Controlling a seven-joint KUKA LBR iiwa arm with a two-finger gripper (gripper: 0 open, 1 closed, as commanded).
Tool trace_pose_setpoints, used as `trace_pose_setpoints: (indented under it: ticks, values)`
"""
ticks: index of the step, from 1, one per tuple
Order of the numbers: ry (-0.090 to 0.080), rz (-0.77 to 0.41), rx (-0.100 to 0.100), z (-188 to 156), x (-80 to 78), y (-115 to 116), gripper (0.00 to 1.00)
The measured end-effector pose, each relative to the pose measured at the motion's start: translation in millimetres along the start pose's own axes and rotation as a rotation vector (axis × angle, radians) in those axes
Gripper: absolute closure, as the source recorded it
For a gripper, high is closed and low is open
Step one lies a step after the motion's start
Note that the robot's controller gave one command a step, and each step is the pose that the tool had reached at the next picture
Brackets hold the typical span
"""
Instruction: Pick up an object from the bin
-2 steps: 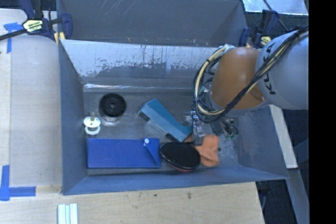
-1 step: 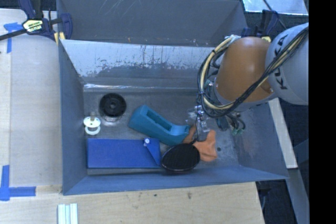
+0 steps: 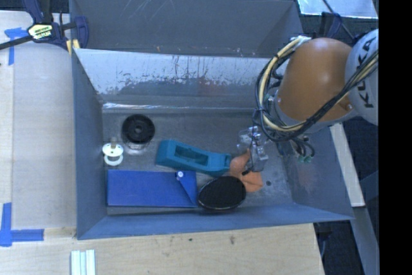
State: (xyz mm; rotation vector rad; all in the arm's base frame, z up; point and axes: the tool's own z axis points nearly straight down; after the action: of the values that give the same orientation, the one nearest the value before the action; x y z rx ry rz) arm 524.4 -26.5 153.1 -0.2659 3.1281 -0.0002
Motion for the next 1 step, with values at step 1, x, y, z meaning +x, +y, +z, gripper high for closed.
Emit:
trace_pose_setpoints:
  ticks: [1]
  values:
    - [-0.002, -0.016, 0.001, -24.5, 7.4, -5.5, 1.00]
